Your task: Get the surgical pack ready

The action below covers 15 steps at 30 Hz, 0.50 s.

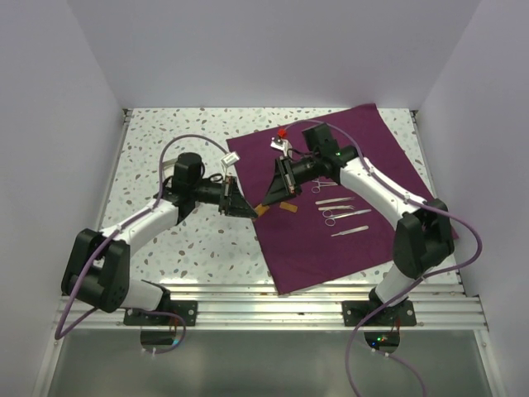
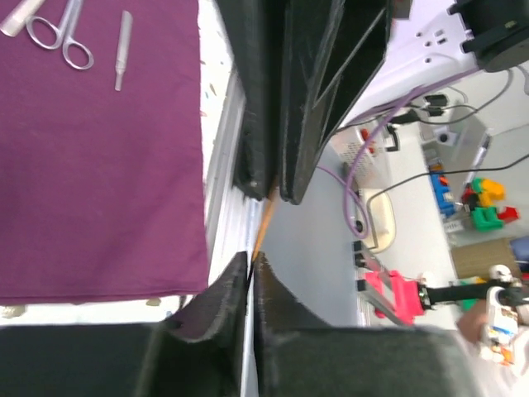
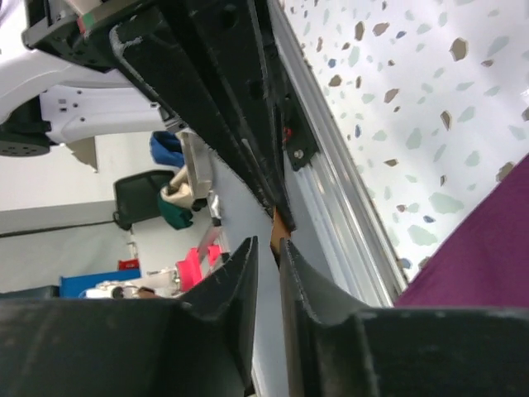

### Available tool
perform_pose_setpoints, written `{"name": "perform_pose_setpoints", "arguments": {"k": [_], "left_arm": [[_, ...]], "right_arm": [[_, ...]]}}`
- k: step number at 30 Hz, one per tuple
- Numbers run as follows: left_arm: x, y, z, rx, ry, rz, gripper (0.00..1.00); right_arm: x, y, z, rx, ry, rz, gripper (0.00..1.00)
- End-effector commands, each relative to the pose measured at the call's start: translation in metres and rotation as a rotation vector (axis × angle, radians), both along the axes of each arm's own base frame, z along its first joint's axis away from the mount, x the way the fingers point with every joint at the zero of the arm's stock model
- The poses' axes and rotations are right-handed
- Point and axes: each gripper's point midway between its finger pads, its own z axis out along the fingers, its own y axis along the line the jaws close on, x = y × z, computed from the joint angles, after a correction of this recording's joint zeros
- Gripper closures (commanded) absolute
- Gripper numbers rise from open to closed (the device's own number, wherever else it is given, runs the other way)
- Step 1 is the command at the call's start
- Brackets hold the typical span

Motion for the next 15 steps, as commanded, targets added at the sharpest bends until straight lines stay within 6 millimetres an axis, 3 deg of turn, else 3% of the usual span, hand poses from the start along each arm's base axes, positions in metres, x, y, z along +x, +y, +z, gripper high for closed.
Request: {"name": "perform_pose_setpoints", "arguments": {"k": [1,3,5,6,10,12,13,15], "left_arm": [[-0.004,0.003,0.010,-0.036,-0.071,-0.026,1.00],[0.003,0.009,0.006,-0.007,-0.053,0.012,1.00],[0.018,0.023,0.000,0.030,-0.042,0.085,1.00],[0.026,0.031,-0.004,0.048,-0.062,0.116,1.00],[0.088,0.103,-0.031,0.229,0.011,0.476,1.00],[0.106,0.131,-0.038,0.286,0.053,0.616,1.00],[0.121,0.159,-0.049,0.352,0.075,0.745,1.00],[0.125,0.190,-0.071,0.472,0.177,0.859,1.00]], "right_arm": [[0.010,0.005,0.013,0.012,-0.052,-0.004,0.77],[0.023,0.000,0.001,-0.068,-0.063,-0.065,0.58],[0.034,-0.013,-0.018,-0.182,-0.045,-0.122,0.49],[0.052,-0.028,-0.029,-0.285,-0.081,-0.202,0.43],[0.067,-0.064,-0.057,-0.457,-0.059,-0.300,0.41],[0.066,-0.069,-0.062,-0.467,-0.044,-0.303,0.41],[0.065,-0.072,-0.065,-0.479,-0.044,-0.302,0.41],[0.061,-0.074,-0.069,-0.494,-0.038,-0.297,0.41]]}}
